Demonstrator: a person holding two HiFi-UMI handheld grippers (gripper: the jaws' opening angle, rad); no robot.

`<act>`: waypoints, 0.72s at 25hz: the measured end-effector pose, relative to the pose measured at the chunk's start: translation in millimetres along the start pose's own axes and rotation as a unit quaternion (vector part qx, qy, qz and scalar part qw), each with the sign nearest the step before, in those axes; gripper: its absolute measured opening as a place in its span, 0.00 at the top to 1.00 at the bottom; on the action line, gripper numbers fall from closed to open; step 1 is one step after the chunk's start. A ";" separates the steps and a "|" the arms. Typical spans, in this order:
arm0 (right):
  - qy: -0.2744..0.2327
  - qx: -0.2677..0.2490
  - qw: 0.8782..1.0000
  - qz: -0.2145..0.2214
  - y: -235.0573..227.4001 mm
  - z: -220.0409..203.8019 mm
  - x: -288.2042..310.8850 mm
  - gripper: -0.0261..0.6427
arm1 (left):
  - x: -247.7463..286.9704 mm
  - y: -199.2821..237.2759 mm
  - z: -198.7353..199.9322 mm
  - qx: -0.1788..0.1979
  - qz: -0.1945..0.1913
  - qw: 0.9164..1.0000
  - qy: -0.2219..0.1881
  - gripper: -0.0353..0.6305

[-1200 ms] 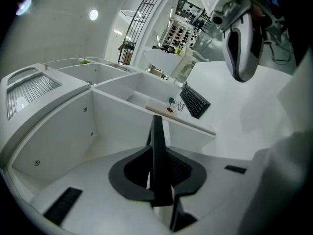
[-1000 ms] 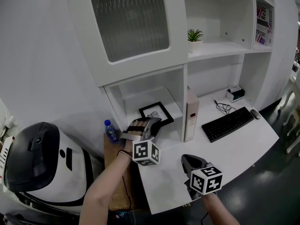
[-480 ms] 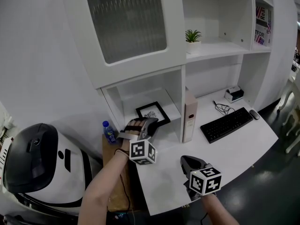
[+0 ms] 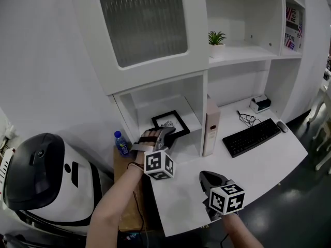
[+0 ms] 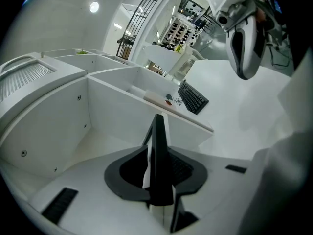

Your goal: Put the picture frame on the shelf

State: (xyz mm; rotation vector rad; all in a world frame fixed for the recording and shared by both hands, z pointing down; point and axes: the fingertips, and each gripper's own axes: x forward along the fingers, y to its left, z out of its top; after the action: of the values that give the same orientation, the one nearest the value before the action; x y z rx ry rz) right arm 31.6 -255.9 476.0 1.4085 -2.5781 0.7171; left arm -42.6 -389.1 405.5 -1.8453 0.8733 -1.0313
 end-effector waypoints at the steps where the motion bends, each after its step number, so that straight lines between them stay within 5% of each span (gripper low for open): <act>1: 0.000 0.000 1.000 0.000 -0.2 -0.4 0.1 0.96 | -0.2 0.9 -0.4 -0.006 0.001 1.000 0.001 0.84; 6: 0.001 0.002 1.000 -0.002 -0.9 -1.7 -0.8 0.96 | -1.5 1.3 -2.6 -0.021 -0.005 1.000 0.010 0.78; 8: 0.001 0.003 1.000 -0.002 -1.5 -1.5 -1.1 0.96 | -0.6 -5.5 -6.2 -0.018 -0.022 0.999 0.022 0.67; 18: 0.008 0.011 1.000 -0.001 -1.7 -8.8 0.5 0.96 | -1.7 -13.5 -22.8 -0.050 -0.008 0.998 0.038 0.61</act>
State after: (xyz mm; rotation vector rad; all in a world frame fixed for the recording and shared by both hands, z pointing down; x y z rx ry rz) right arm 31.6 -253.0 484.5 1.4054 -2.5650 0.7558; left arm -61.3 -389.4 424.3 -1.9089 0.9726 -1.0900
